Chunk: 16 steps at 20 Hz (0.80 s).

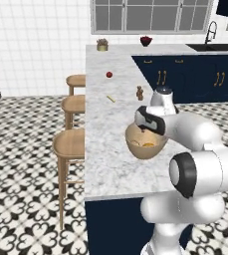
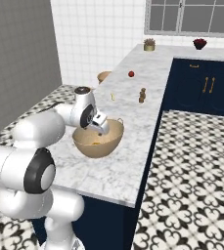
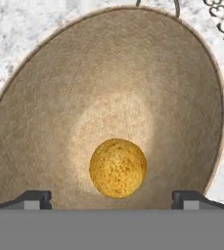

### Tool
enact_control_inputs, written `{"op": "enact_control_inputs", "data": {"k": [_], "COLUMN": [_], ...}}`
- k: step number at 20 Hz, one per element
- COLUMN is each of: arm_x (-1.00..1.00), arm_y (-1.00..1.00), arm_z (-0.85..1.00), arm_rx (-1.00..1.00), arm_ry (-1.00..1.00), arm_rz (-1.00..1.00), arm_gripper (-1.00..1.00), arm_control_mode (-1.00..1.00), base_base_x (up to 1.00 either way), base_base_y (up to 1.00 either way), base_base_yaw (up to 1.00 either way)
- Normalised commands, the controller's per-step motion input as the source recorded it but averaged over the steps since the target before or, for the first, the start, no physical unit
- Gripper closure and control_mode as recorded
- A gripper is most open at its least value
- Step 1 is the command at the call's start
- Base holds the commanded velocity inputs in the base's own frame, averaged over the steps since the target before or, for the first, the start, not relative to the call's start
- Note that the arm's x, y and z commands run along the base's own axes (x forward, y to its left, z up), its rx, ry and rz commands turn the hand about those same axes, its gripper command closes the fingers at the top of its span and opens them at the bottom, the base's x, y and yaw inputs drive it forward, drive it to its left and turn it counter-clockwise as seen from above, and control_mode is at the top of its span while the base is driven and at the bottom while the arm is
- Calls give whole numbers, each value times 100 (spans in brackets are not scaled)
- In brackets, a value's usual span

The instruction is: Open the cabinet, pick up the bread from the cabinet and place it in the basket. Then move the basket to the dining counter.

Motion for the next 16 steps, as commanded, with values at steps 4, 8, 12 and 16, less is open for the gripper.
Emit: {"op": "enact_control_inputs", "data": {"k": [4,8,12,16], "arm_x": [-97,-97,-100,-91], "arm_y": [-1,-27,-2,0], "arm_z": [34,30,58,81], "arm_rx": [9,9,13,0], "arm_ry": [-34,-32,-24,-24], "arm_rz": [0,-3,-3,-1], "arm_gripper": [-100,-100,-100,-100], "arm_control_mode": [-100,-100,-100,-100], "base_base_x": [0,0,0,0], "base_base_y": [0,0,0,0], "base_base_yaw": [0,0,0,0]}}
